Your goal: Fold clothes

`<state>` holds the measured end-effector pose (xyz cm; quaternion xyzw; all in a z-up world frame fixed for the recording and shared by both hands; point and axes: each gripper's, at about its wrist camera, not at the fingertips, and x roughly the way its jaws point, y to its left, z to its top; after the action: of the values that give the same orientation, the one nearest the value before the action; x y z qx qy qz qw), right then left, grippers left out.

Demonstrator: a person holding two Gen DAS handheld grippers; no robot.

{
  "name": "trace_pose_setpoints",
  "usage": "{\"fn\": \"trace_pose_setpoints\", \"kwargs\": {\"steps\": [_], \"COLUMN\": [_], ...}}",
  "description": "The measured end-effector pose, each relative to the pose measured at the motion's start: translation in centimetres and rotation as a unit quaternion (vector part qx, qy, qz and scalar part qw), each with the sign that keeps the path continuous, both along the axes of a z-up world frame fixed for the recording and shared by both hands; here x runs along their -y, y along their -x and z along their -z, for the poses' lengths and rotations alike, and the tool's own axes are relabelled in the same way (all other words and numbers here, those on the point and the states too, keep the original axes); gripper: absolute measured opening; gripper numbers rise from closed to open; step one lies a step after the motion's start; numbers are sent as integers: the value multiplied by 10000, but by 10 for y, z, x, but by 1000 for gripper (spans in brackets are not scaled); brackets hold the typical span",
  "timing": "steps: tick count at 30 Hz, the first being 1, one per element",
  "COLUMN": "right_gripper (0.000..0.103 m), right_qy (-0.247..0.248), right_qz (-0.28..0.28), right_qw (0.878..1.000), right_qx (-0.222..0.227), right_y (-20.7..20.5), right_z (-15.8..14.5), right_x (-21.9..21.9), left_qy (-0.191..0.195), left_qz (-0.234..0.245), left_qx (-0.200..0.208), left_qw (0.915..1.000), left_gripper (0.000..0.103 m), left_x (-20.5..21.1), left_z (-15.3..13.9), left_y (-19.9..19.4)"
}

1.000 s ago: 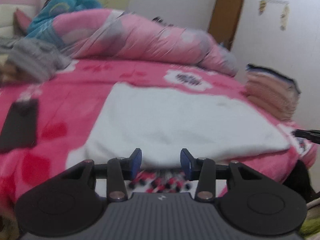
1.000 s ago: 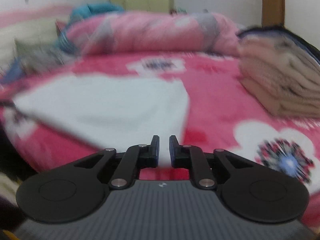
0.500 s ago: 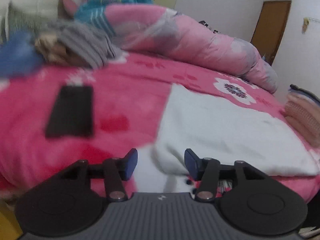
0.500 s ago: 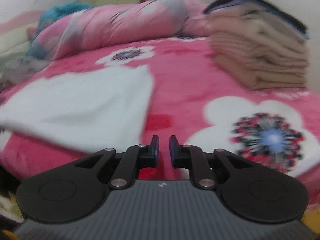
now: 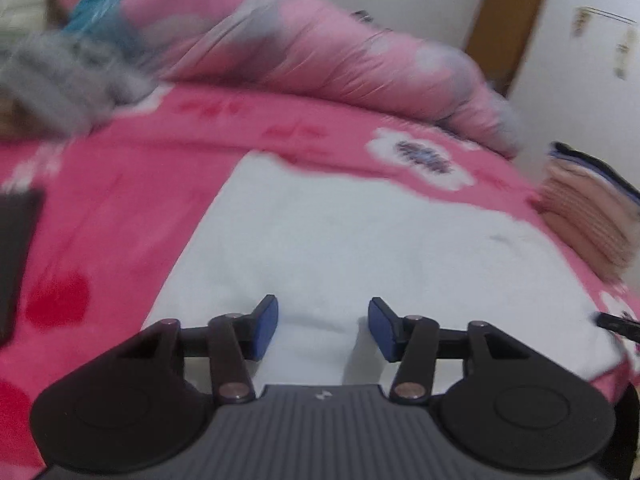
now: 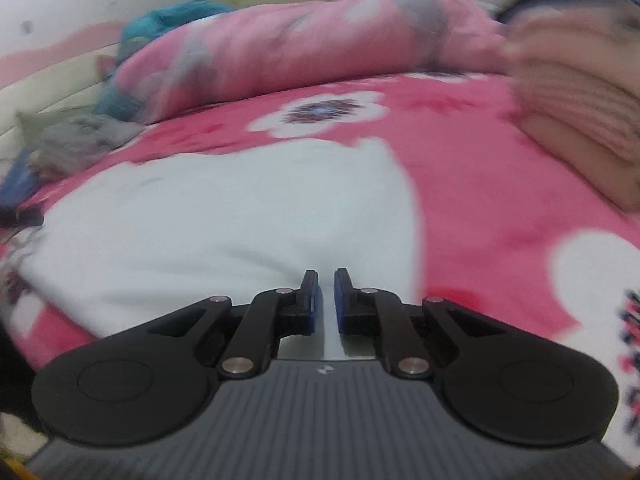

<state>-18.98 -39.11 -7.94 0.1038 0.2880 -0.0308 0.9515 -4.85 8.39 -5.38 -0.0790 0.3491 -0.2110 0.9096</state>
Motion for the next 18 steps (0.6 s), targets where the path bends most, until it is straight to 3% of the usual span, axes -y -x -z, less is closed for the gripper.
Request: {"fn": "trace_pose_setpoints", "kwargs": {"steps": [3, 5, 10, 14, 18], "right_gripper": [11, 11, 11, 10, 7], "right_qy": [304, 95, -50, -363, -683], "right_qz": [696, 702, -146, -553, 289], "right_qw": [9970, 9975, 9997, 9978, 9966], "right_qx": [-178, -3, 211, -110, -358], "right_y": [14, 13, -51, -119, -149], "right_z": [-11, -24, -37, -16, -3], "right_x": [29, 42, 21, 18, 54], "left_qy": [47, 35, 4, -282, -512], "left_qz": [29, 68, 165, 139, 54], "left_qx": [-13, -15, -20, -292, -249], "left_qw": [10000, 10000, 9999, 9991, 9984], "left_gripper": [52, 53, 59, 61, 65], "left_x": [2, 6, 18, 44, 56], "left_z": [-4, -8, -20, -8, -6], "left_y": [-13, -24, -50, -75, -80]}}
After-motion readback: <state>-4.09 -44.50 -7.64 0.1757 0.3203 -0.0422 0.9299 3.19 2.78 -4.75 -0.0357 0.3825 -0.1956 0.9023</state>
